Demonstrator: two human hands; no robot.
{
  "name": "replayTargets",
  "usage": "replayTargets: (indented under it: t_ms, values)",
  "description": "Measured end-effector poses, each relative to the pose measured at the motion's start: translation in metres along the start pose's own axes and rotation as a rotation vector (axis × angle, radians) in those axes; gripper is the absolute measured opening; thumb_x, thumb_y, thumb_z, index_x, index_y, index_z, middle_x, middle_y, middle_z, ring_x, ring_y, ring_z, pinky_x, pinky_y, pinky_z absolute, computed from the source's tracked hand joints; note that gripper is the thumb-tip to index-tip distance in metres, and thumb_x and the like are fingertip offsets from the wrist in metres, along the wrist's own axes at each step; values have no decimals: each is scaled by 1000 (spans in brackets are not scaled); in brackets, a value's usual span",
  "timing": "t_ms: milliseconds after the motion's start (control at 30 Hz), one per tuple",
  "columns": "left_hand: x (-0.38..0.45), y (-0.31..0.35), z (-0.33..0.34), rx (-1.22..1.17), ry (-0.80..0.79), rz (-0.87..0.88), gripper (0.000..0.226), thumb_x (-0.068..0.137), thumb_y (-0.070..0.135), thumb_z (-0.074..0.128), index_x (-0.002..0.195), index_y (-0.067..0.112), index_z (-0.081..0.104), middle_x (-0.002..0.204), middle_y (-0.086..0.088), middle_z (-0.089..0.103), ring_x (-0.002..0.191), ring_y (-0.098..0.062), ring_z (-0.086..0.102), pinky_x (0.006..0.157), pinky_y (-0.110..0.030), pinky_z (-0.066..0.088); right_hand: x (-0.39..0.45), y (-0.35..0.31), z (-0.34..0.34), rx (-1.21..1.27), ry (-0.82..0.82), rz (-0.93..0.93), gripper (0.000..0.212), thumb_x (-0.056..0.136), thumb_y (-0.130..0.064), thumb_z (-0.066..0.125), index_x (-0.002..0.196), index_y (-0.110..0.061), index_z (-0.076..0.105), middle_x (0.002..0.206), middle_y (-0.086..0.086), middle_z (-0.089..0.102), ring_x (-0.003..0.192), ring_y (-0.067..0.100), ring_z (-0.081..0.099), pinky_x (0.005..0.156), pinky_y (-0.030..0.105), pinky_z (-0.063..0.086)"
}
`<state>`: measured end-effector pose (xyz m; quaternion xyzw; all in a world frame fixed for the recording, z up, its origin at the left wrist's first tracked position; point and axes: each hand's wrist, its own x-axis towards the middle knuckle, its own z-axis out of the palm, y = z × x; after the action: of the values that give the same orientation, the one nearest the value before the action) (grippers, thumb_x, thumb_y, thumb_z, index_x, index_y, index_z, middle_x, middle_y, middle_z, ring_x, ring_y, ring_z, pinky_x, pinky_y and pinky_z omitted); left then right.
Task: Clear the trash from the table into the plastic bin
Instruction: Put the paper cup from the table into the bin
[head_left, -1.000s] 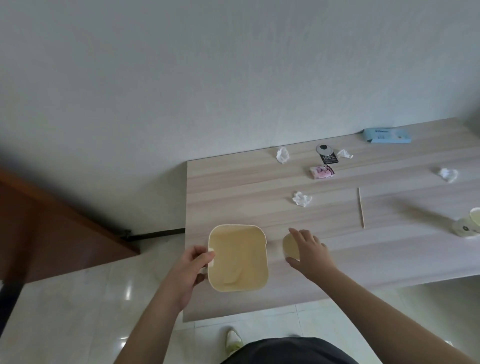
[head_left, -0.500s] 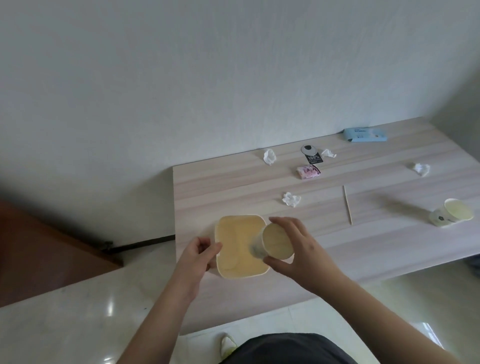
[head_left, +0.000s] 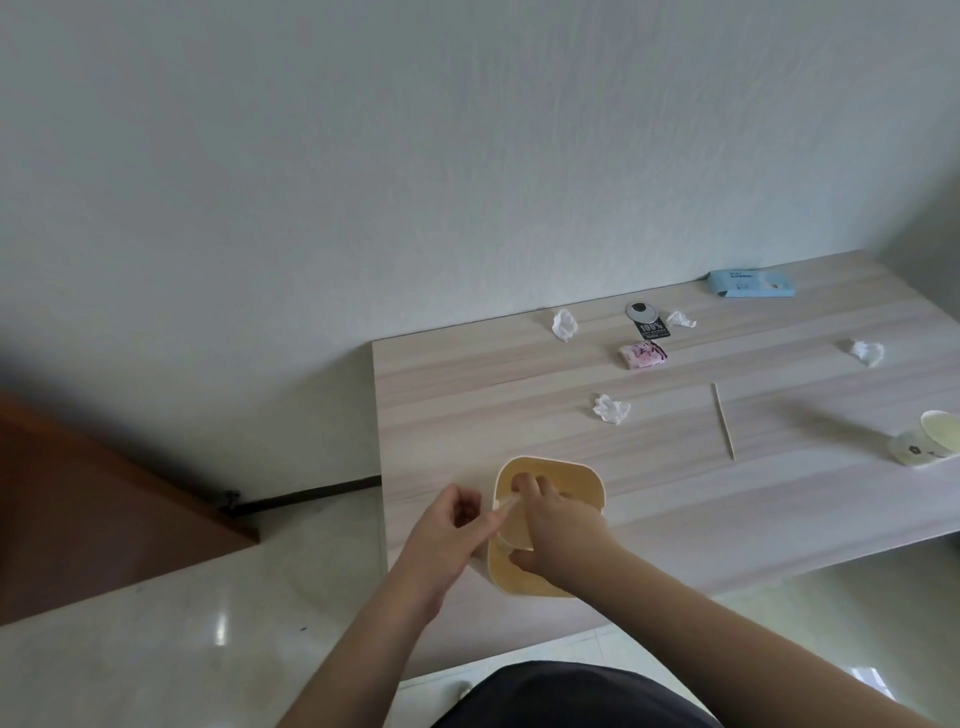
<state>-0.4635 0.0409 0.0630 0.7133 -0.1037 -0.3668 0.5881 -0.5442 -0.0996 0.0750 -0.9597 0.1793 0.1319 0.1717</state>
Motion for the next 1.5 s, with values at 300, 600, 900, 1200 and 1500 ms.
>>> replayTargets:
  t_ms: [300, 600, 900, 1200, 1500]
  values:
    - [-9, -5, -24, 27, -2, 34, 31, 68, 39, 73, 83, 16, 59, 69, 6, 55, 61, -10, 49, 58, -22, 41, 30, -21, 32, -186, -11, -46, 83, 77, -50, 70, 137, -9, 31, 129, 11, 41, 108, 26, 56, 85, 33, 50]
    - [-9, -15, -42, 28, -15, 26, 26, 67, 43, 75, 77, 24, 60, 70, 5, 58, 63, -12, 52, 60, -27, 42, 20, -33, 24, 89, -155, 29, 100, 69, -34, 80, 146, -20, 17, 138, 9, 39, 118, 33, 52, 92, 42, 48]
    - [-3, -11, -56, -17, -1, -1, 46, 60, 43, 77, 88, 12, 59, 72, 2, 55, 58, -9, 48, 56, -23, 39, -42, -23, -24, 252, 46, 21, 50, 91, -35, 59, 137, -29, 41, 137, -7, 46, 114, 18, 55, 91, 33, 45]
    - [21, -12, -60, -64, 17, 26, 17, 83, 17, 73, 84, 13, 57, 57, 10, 53, 48, -5, 47, 48, -19, 40, -79, 34, -12, 297, 222, 254, 48, 93, -46, 52, 137, -31, 39, 133, -8, 50, 113, 10, 55, 89, 29, 46]
    - [21, 8, -12, -17, -44, 68, 25, 78, 29, 74, 88, 11, 59, 56, 14, 54, 50, -6, 46, 50, -20, 41, -103, 78, 8, 74, 331, 324, 57, 93, -49, 44, 145, -31, 30, 152, -6, 34, 136, 19, 35, 108, 37, 34]
